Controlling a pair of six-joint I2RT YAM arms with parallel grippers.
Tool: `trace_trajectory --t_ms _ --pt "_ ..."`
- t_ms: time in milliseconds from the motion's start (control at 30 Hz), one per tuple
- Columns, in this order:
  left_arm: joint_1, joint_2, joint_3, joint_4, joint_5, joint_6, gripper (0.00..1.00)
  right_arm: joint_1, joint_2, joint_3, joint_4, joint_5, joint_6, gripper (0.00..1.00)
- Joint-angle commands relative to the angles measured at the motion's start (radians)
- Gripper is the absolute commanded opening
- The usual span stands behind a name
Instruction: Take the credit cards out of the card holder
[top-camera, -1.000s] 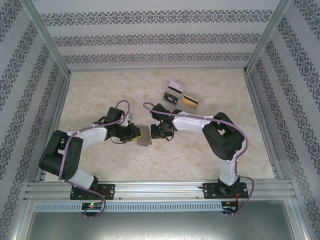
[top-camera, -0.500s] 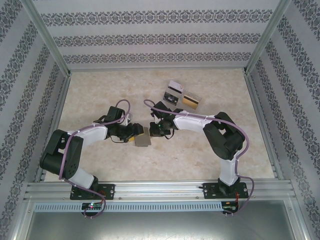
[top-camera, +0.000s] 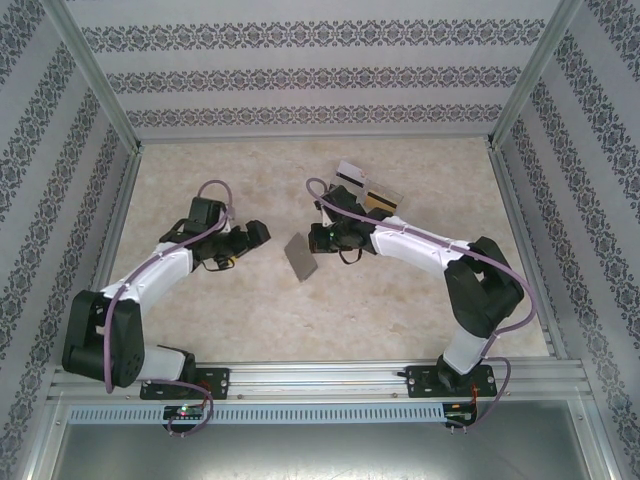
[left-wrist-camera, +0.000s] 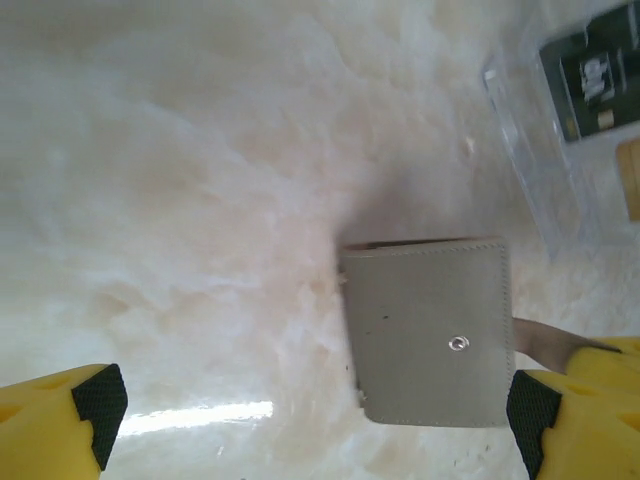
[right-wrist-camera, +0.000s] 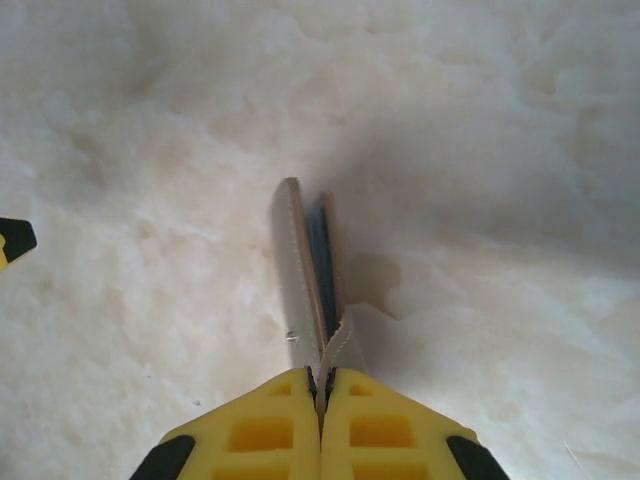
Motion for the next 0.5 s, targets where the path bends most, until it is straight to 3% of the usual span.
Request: trace_trajectory --t_ms 0,267,467 --pt "0.048 -0.054 -0.004 -0.062 -0.047 -0.028 0.99 0.002 -0.027 0.029 0.047 -0.060 -0.026 0.00" --pt "0.079 -0.076 -0.002 -0.055 0.003 -0.026 0.99 0.022 -0.002 0.082 0.120 -0.156 0.004 0.00" --pt "0.079 -0.056 0.000 -0.028 0.066 -0.017 1.00 0.031 0.025 0.090 0.096 -0.115 0.011 0.00"
